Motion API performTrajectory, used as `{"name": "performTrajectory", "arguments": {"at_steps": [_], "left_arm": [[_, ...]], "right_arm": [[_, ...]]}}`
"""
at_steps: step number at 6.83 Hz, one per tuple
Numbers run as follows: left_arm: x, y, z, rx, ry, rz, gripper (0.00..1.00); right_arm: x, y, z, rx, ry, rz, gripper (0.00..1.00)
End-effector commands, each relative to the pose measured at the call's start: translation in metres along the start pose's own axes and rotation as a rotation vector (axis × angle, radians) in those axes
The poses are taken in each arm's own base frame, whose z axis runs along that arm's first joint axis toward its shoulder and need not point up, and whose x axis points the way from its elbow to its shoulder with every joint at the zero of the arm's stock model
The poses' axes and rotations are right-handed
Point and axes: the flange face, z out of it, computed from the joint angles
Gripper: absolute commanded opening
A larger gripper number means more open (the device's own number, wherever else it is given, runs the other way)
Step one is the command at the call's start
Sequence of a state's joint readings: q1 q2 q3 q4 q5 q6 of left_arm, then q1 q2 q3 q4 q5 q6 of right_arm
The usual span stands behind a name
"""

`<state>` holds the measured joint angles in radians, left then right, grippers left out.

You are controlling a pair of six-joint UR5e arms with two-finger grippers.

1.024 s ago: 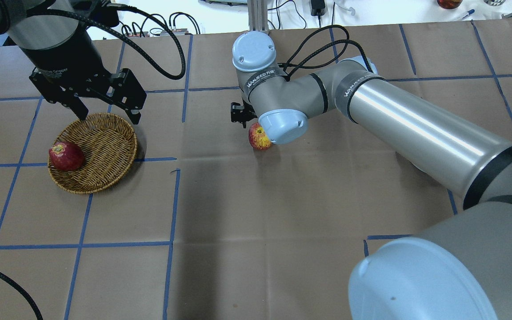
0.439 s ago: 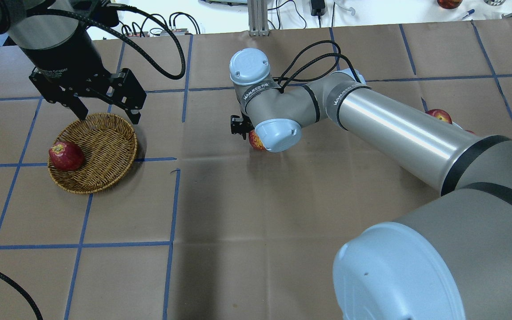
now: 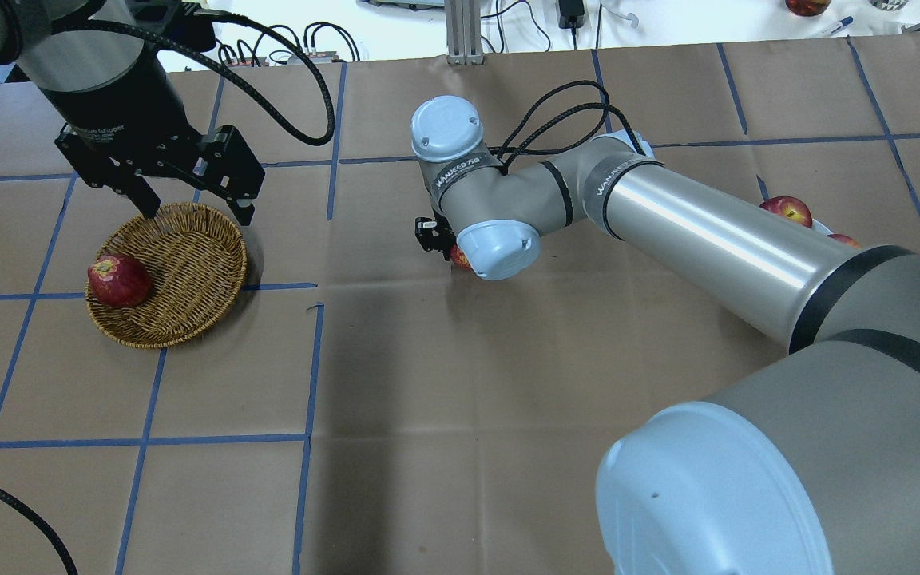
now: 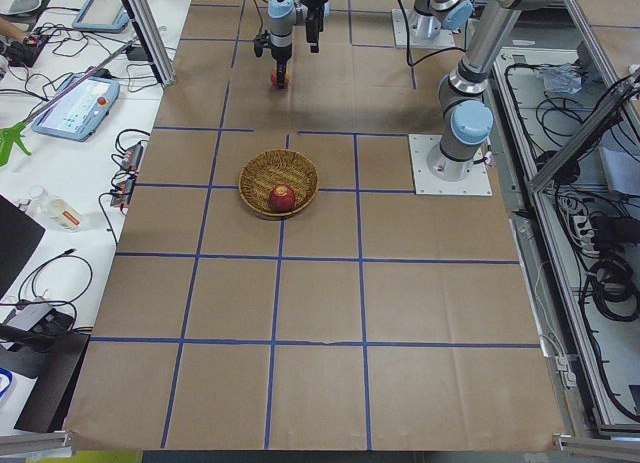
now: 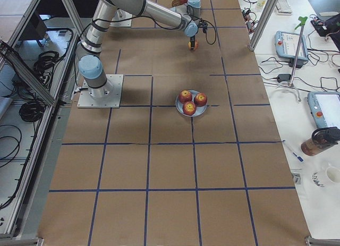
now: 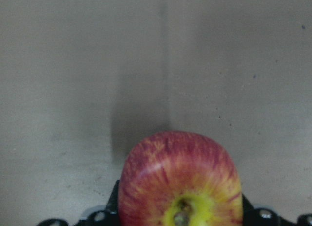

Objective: Transfer apple from basket to plate
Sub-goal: 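Close the right gripper on the apple and lift it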

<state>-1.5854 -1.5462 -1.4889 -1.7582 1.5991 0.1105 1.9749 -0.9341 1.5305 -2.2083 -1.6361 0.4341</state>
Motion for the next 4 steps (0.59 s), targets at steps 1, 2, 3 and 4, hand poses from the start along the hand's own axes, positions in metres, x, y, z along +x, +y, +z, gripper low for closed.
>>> {"name": "performTrajectory", "arguments": {"at_steps": [1, 2, 3, 4], "left_arm": [[0.001, 0.0, -0.001, 0.004, 0.002, -0.002, 0.99], [0.0, -0.002, -0.001, 0.003, 0.002, -0.008, 0.99], [0.0, -0.001, -0.001, 0.003, 0.002, -0.007, 0.99], [0.0, -0.001, -0.001, 0.003, 0.002, -0.005, 0.99]], "right_arm": [[0.003, -0.007, -0.019, 0.031, -0.01, 0.007, 0.6], [0.007, -0.008, -0.062, 0.071, -0.03, 0.01, 0.6], [0.026, -0.002, -0.101, 0.084, -0.03, 0.013, 0.6], [0.052, 0.008, -0.137, 0.075, -0.018, -0.003, 0.6]]}}
